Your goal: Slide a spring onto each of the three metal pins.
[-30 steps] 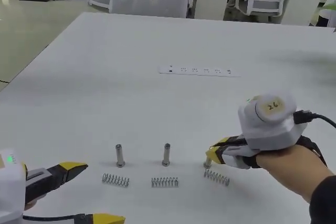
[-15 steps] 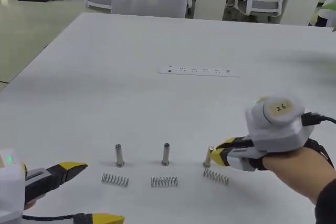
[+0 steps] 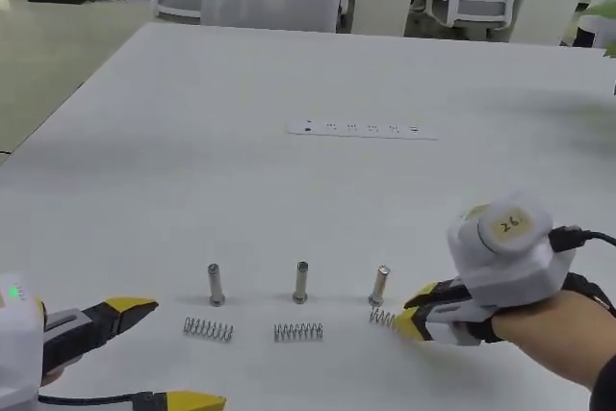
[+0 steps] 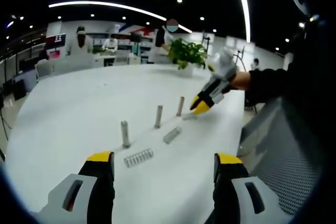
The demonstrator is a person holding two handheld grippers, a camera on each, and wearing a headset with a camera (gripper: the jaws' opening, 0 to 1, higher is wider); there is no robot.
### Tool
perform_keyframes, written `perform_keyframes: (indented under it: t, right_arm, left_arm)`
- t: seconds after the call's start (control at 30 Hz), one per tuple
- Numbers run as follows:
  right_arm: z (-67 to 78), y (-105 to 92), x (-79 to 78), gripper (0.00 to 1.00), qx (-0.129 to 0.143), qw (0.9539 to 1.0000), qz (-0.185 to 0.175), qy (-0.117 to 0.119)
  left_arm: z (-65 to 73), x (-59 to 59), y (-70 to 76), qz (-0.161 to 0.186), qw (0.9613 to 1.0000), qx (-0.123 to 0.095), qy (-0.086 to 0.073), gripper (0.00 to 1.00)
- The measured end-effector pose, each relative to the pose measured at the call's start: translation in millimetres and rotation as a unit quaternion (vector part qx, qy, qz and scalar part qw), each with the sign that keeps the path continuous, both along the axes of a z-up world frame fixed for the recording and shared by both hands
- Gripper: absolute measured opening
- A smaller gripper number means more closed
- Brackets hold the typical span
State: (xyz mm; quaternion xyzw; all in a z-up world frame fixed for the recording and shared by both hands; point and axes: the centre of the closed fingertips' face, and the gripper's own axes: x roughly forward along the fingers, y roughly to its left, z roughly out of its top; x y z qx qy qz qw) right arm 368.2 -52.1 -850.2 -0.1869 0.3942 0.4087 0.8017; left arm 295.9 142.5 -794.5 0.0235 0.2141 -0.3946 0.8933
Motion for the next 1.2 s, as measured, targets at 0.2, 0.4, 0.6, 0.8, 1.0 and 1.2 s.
perform_keyframes:
  t: [0.2, 0.4, 0.6, 0.8, 1.0, 1.2]
  right_arm:
    - [-8.8, 0.7, -8.3, 0.13, -0.010, 0.9997, 0.016, 0.018]
    - [-14.0, -1.0, -9.5, 0.11, -0.023, 0.9992, 0.027, 0.020]
    - [-15.0, -1.5, -10.8, 0.08, -0.036, 0.9983, 0.046, 0.008]
    - [-10.3, 1.8, -13.5, 0.07, -0.034, 0.9979, 0.055, 0.004]
    - [-1.7, 7.9, -20.6, 0.07, -0.022, 0.9983, 0.054, 0.007]
    - [5.9, 14.2, -30.0, 0.07, -0.013, 0.9982, 0.059, 0.005]
  left_arm:
    - [0.0, 0.8, 0.8, 0.001, 1.0000, -0.001, 0.000, 0.73]
    - [-0.3, 0.6, 0.8, 0.000, 1.0000, 0.000, 0.001, 0.73]
    - [-0.5, 0.6, 0.1, -0.001, 1.0000, -0.001, 0.002, 0.73]
    - [-0.3, 0.0, -1.0, -0.003, 1.0000, -0.002, 0.002, 0.73]
    - [0.8, -2.7, -4.7, -0.013, 0.9999, -0.008, 0.005, 0.68]
    - [0.3, -10.5, -15.0, -0.043, 0.9990, -0.007, 0.010, 0.64]
